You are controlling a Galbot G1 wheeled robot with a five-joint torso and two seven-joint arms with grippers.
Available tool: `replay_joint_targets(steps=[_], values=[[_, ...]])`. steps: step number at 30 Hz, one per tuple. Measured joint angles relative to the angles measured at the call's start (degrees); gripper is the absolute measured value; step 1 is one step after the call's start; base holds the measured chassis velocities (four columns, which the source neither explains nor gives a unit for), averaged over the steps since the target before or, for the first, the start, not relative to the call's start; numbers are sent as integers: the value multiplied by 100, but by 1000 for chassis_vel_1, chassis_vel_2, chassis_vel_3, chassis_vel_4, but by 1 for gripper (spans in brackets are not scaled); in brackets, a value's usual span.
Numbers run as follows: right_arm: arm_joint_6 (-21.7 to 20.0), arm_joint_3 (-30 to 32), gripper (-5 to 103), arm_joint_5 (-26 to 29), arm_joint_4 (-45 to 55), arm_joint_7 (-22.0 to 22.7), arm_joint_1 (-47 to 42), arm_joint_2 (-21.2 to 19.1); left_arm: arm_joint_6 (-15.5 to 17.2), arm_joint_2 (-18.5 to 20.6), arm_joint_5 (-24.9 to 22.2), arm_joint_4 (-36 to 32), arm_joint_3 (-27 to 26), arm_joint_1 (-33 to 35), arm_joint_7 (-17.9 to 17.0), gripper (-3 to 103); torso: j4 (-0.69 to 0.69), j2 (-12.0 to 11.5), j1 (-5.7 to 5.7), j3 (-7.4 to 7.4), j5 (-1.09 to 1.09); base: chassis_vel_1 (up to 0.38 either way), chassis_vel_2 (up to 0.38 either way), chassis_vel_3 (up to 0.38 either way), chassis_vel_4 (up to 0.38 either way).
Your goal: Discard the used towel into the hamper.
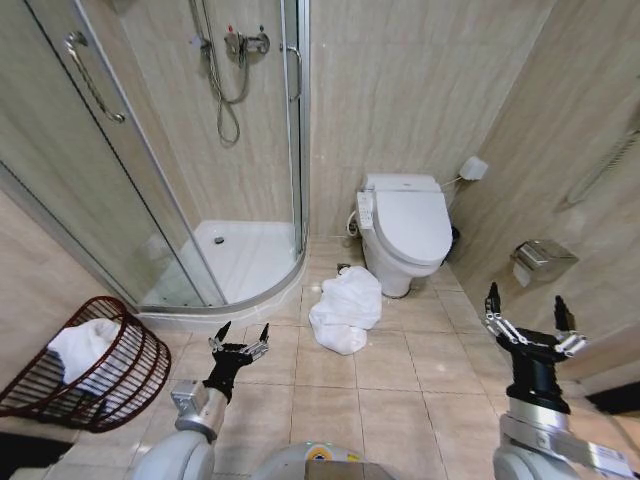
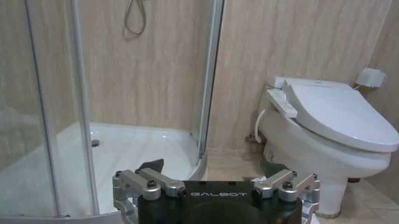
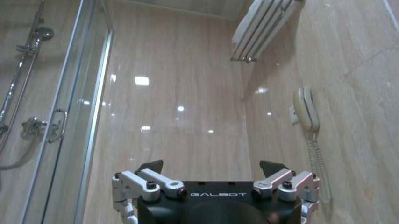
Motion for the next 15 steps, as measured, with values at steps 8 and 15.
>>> replay_joint_targets(steps=[8,15], values=[[0,0,100,0,0,0,0,0,0,0,0,0,0,0,0,100,1,-169,-69,-100,0,5,4,7,6],[0,0,100,0,0,0,0,0,0,0,0,0,0,0,0,100,0,-199,-80,-120,1,5,4,8,6]])
